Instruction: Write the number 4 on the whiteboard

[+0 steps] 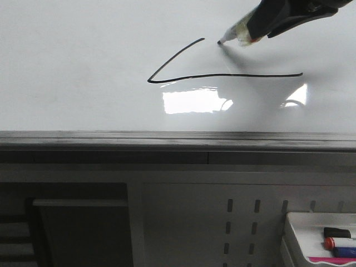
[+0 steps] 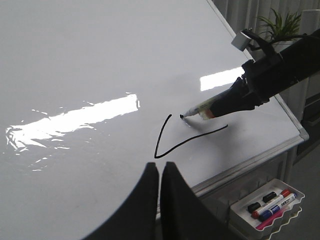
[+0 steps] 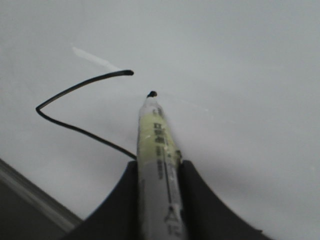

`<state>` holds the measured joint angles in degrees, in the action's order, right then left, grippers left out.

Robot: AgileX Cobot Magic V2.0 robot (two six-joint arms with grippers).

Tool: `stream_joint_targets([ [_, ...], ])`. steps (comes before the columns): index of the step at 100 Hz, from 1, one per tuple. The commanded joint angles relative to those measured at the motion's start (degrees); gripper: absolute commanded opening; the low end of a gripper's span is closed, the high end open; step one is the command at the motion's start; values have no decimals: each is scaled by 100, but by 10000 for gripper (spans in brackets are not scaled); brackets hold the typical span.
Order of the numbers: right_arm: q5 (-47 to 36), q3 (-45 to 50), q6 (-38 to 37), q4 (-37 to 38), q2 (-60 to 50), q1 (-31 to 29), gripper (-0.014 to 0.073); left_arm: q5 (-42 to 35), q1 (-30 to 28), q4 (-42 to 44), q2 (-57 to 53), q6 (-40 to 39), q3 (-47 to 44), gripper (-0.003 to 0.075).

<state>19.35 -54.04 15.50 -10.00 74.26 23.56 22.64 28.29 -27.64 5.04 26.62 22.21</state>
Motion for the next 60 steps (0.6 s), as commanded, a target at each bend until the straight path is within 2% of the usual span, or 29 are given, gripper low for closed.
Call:
stream_joint_targets([
  [1, 182, -145, -3, 13, -53, -18, -52, -436, -3, -115, 74, -49, 148, -20],
  [15, 970, -58, -3, -29, -53, 225, -52, -436, -3, -115, 74, -49, 148, -20],
  [23, 1119, 92, -3, -133, -53, 461, -52, -436, -3, -172, 74, -49, 148, -20],
  [35, 1075, 351, -3, -153, -53, 788, -52, -436, -3, -172, 74, -49, 148, -20],
  [60, 951, 380, -22, -153, -325, 852, -52, -402, -3, -172, 74, -49, 148, -18],
])
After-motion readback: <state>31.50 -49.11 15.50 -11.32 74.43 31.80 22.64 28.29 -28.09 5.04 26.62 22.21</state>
